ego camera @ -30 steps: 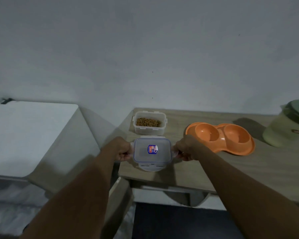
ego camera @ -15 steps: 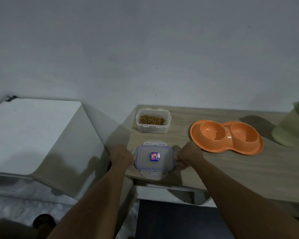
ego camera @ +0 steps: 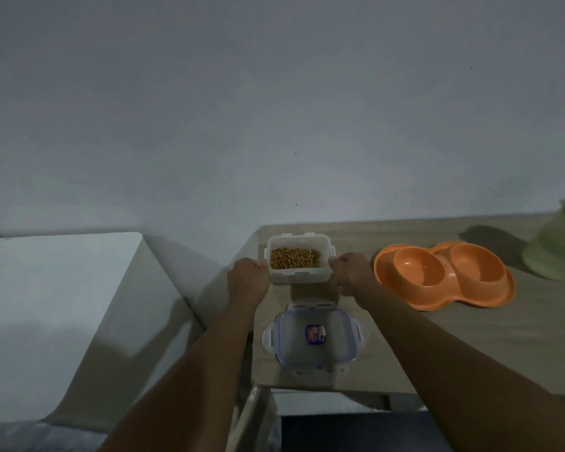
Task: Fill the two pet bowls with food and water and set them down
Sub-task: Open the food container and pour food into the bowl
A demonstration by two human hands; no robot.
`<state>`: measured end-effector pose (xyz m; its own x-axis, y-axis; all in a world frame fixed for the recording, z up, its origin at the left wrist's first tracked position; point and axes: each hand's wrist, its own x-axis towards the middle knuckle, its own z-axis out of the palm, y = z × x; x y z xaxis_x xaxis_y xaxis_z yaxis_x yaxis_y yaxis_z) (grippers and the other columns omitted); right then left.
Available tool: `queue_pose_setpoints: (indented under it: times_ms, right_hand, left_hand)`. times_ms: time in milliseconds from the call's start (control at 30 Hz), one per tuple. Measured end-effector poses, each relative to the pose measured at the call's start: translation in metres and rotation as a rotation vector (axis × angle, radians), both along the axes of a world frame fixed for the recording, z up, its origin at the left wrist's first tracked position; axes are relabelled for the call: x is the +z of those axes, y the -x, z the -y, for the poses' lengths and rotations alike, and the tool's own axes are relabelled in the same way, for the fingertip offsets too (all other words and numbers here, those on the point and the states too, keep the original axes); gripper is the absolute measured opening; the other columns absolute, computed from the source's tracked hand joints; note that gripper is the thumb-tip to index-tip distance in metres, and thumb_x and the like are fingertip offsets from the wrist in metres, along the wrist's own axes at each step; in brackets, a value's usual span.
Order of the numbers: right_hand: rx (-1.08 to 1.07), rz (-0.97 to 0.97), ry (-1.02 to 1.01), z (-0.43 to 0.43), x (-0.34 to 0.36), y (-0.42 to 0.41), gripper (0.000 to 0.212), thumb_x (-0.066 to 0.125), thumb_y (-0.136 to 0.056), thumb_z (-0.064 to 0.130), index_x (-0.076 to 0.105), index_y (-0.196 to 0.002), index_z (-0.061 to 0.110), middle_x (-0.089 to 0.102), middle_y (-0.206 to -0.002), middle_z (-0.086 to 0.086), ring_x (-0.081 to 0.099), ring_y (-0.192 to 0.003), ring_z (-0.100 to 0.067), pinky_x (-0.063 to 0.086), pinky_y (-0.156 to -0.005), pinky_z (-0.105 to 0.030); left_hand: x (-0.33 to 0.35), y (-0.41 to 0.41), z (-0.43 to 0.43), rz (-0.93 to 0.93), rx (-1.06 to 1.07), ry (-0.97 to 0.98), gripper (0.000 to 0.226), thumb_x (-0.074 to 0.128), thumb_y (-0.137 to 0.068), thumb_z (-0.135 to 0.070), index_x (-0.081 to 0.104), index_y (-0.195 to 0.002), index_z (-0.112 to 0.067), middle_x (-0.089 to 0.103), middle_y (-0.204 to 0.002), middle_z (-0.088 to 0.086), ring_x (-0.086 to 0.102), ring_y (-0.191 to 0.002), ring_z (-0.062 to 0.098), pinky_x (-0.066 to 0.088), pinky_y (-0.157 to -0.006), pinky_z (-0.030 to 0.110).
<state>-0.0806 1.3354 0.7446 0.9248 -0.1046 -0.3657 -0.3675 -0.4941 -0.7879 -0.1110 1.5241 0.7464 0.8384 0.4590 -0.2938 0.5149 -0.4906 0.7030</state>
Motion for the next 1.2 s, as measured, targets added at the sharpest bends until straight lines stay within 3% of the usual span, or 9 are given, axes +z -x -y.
queue_pose_setpoints:
  times_ms: [100, 167, 367, 467, 633, 733, 900, 1067, 1200]
  right_hand:
    - [0.018, -0.033, 0.016, -0.013, -0.011, -0.004, 0.039, 0.051, -0.096, 0.031, 0.068, -0.102, -0.003, 0.069, -0.101, -0.025, 0.066, -0.096, -0.040, 0.053, -0.088, -0.055]
    - [-0.017, -0.045, -0.003, -0.017, -0.018, -0.007, 0.037, 0.052, -0.093, 0.030, 0.070, -0.102, -0.001, 0.069, -0.103, -0.024, 0.066, -0.097, -0.039, 0.053, -0.089, -0.055]
    - [-0.121, -0.078, -0.129, -0.008, 0.006, 0.000, 0.029, 0.050, -0.096, 0.023, 0.066, -0.105, 0.000, 0.067, -0.102, -0.018, 0.065, -0.093, -0.034, 0.054, -0.090, -0.056]
    - [-0.197, -0.063, -0.264, 0.008, 0.025, 0.001, 0.019, 0.048, -0.100, 0.024, 0.059, -0.104, 0.009, 0.061, -0.095, -0.015, 0.062, -0.080, -0.028, 0.056, -0.072, -0.042]
    - [-0.276, -0.029, -0.474, 0.073, 0.055, 0.001, 0.043, 0.058, -0.095, 0.032, 0.055, -0.121, -0.002, 0.055, -0.101, -0.016, 0.059, -0.082, -0.030, 0.051, -0.068, -0.039]
    - [-0.272, -0.029, -0.578, 0.122, 0.070, 0.003, 0.041, 0.063, -0.092, 0.033, 0.055, -0.117, 0.001, 0.055, -0.101, -0.016, 0.060, -0.088, -0.032, 0.055, -0.075, -0.042]
    - [-0.199, -0.110, -0.704, 0.198, 0.081, 0.003, 0.050, 0.065, -0.086, 0.031, 0.052, -0.127, 0.004, 0.054, -0.111, -0.021, 0.060, -0.089, -0.033, 0.056, -0.072, -0.040]
    - [-0.161, -0.178, -0.805, 0.238, 0.074, 0.008, 0.027, 0.064, -0.088, 0.027, 0.056, -0.106, 0.010, 0.052, -0.103, -0.018, 0.057, -0.088, -0.031, 0.053, -0.074, -0.043]
    - [-0.091, -0.161, -0.869, 0.251, 0.067, 0.007, 0.046, 0.066, -0.087, 0.028, 0.056, -0.128, 0.008, 0.060, -0.117, -0.019, 0.062, -0.095, -0.033, 0.057, -0.066, -0.038]
  left_hand:
    - [0.001, -0.019, 0.005, 0.003, -0.063, 0.054, 0.044, 0.051, -0.096, -0.038, 0.064, -0.114, 0.000, 0.068, -0.113, 0.018, 0.066, -0.101, 0.035, 0.054, -0.086, 0.036]
    - [-0.003, -0.026, 0.004, -0.022, -0.070, 0.025, 0.038, 0.054, -0.095, -0.028, 0.062, -0.119, 0.001, 0.065, -0.118, 0.019, 0.064, -0.106, 0.035, 0.055, -0.087, 0.038]
    - [0.011, -0.036, 0.016, -0.004, -0.030, -0.035, 0.030, 0.057, -0.091, -0.009, 0.063, -0.117, 0.003, 0.065, -0.118, 0.023, 0.063, -0.109, 0.038, 0.054, -0.085, 0.040]
    - [0.028, -0.039, 0.034, 0.043, -0.028, 0.009, 0.029, 0.058, -0.090, -0.011, 0.065, -0.114, 0.003, 0.067, -0.112, 0.023, 0.067, -0.101, 0.038, 0.058, -0.083, 0.042]
    - [0.059, -0.040, 0.091, 0.138, -0.036, 0.086, 0.018, 0.059, -0.090, -0.012, 0.067, -0.095, 0.004, 0.071, -0.097, 0.021, 0.070, -0.086, 0.036, 0.059, -0.074, 0.039]
    - [0.070, -0.037, 0.135, 0.169, 0.008, 0.169, 0.016, 0.058, -0.088, -0.008, 0.066, -0.090, 0.005, 0.071, -0.093, 0.023, 0.072, -0.080, 0.036, 0.061, -0.076, 0.045]
    - [0.070, -0.027, 0.206, 0.168, 0.090, 0.378, 0.021, 0.060, -0.086, -0.002, 0.065, -0.102, 0.010, 0.072, -0.094, 0.023, 0.074, -0.070, 0.030, 0.061, -0.068, 0.036]
    - [0.062, -0.013, 0.251, 0.164, 0.160, 0.515, 0.012, 0.060, -0.083, 0.006, 0.063, -0.095, 0.007, 0.063, -0.089, 0.018, 0.068, -0.069, 0.028, 0.062, -0.073, 0.047]
    - [0.059, -0.012, 0.267, 0.147, 0.117, 0.638, 0.014, 0.051, -0.083, 0.017, 0.058, -0.084, 0.004, 0.057, -0.094, 0.018, 0.065, -0.084, 0.034, 0.058, -0.083, 0.050]
